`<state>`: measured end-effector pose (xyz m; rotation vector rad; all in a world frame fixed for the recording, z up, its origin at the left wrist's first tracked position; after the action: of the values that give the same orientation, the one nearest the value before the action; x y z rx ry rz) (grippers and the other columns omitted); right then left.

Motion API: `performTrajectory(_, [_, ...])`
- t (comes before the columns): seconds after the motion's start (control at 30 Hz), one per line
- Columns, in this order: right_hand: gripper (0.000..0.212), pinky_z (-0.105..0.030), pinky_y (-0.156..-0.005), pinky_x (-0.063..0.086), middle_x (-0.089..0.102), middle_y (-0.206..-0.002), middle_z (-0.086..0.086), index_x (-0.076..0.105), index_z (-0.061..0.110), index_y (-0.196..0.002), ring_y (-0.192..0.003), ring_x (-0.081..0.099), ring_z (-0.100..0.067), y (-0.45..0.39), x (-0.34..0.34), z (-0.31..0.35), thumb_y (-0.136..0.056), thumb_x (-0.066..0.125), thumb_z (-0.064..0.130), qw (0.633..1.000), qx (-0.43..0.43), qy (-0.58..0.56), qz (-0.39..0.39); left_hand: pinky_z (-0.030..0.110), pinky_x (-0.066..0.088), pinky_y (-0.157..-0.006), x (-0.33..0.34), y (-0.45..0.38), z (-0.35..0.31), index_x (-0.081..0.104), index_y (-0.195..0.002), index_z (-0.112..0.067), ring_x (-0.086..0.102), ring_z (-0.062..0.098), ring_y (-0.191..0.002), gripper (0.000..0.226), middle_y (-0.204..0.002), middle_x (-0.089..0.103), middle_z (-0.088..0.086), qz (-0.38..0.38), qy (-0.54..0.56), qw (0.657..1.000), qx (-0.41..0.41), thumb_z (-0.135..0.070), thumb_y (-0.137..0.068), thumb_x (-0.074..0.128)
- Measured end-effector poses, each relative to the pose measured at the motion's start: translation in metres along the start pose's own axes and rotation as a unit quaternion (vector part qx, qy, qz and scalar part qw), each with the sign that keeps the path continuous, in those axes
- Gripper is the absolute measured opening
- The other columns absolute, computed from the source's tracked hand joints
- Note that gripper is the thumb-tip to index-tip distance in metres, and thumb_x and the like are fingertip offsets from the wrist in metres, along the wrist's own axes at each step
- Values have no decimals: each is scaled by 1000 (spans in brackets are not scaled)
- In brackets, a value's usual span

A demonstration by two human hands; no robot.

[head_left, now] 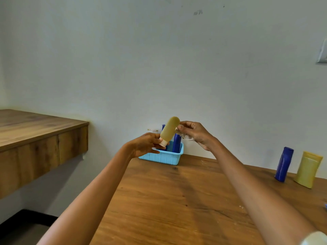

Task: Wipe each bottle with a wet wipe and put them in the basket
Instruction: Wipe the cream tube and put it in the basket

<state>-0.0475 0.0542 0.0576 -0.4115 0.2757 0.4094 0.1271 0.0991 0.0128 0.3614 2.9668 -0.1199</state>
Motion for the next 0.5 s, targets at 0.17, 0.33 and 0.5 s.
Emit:
performTrajectory(0.17, [17,-21,-74,53,70,-94,-1,62,14,-105,-89,68,-11,-24,16,-3,-89,63,19,1000,-3,-20,-11,31,48,-87,-36,-12,6,50,-128,-5,61,17,-95,32,-108,62,8,-68,-20,997,21,-8,-97,46])
performTrajectory(0.33, [24,-22,-80,52,69,-100,-1,64,12,-108,-90,65,-11,-51,33,-19,-87,66,22,992,14,84,-90,28,43,-88,-65,-31,19,56,-125,-8,55,20,-110,31,-121,59,10,-257,-147,951,86,-11,-94,53])
performTrajectory(0.5, [14,-16,-75,52,71,-91,1,64,9,-100,-83,66,-5,-69,56,-39,-89,62,18,983,14,117,-139,38,41,-100,-78,-43,32,63,-117,-15,52,23,-118,44,-129,57,7,-346,-122,926,89,-45,-93,41])
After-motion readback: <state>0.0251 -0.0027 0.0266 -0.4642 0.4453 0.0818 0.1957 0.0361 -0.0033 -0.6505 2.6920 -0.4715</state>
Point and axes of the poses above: each hand's wrist, its own y-axis away from the middle knuckle, its own x-axis out of the palm, z = x × y, the point moved 5 cm from there along -y, towards the middle knuckle
